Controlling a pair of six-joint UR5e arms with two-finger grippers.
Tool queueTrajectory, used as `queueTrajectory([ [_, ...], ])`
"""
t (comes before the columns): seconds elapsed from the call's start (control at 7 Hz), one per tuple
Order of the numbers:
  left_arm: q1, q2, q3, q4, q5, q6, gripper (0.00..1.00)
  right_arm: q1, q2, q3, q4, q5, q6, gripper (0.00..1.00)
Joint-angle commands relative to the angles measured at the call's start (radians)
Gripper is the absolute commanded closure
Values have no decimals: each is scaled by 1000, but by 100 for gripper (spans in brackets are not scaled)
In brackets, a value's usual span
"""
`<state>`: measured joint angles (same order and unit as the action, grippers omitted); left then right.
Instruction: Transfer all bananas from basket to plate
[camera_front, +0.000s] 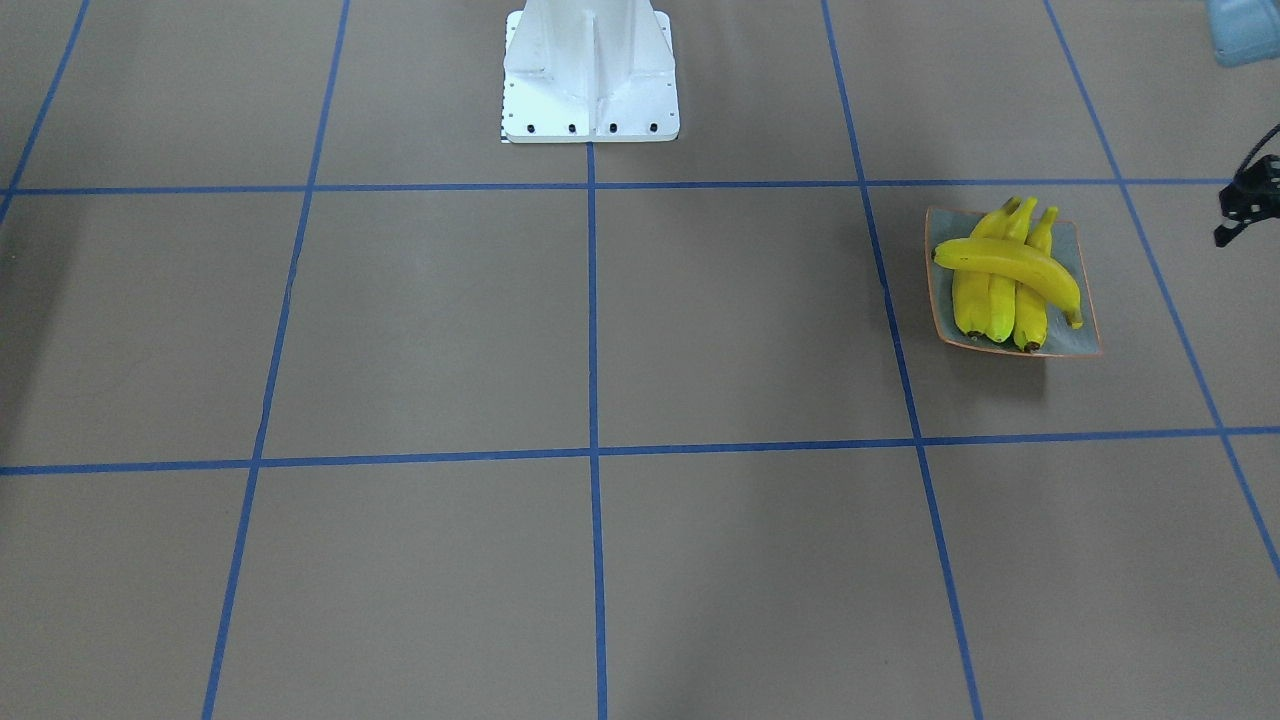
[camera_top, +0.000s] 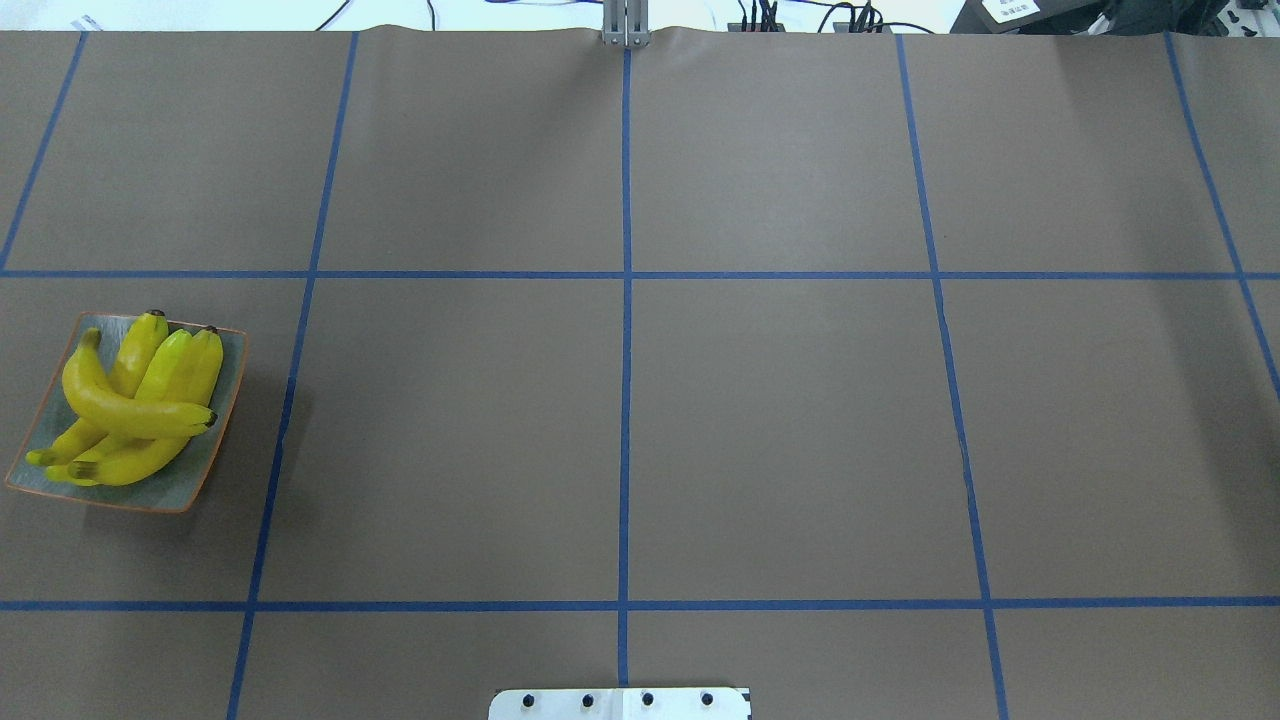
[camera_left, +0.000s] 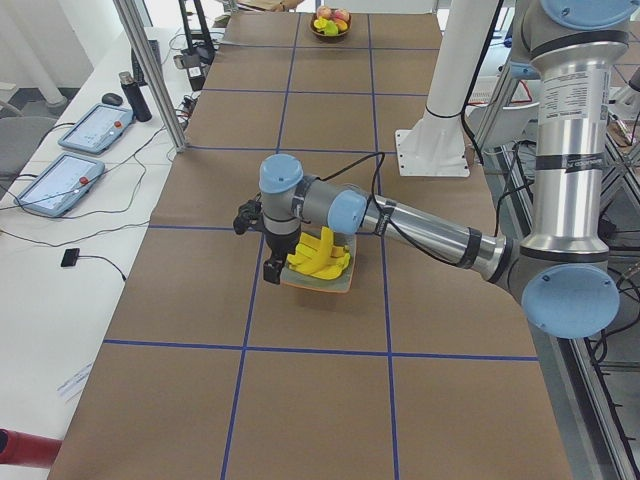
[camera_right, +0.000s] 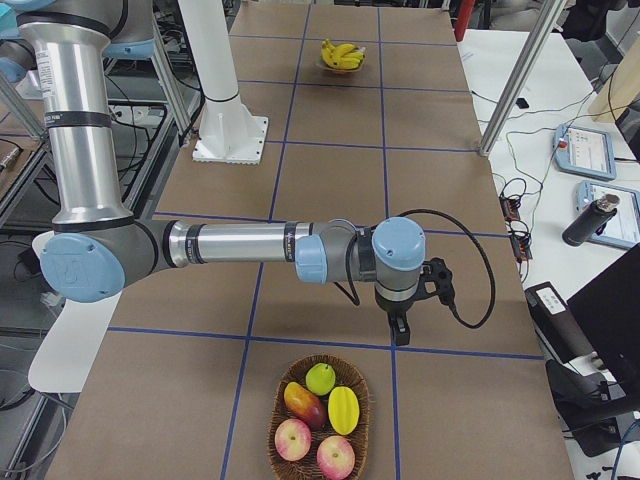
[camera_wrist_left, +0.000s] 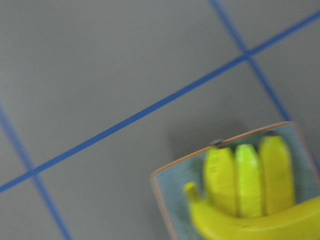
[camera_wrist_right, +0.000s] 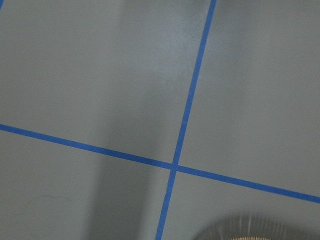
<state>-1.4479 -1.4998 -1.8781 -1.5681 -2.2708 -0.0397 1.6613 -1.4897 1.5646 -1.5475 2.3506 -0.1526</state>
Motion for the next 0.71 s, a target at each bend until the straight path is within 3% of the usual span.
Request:
queueTrajectory([
  [0.0,-135,41,66,2,-4,26,0,20,-41,-8,-8,-77,-68,0],
  [0.57,-134,88,31,0,1,54,0,43,-95,2,-10,-108,-87,0],
])
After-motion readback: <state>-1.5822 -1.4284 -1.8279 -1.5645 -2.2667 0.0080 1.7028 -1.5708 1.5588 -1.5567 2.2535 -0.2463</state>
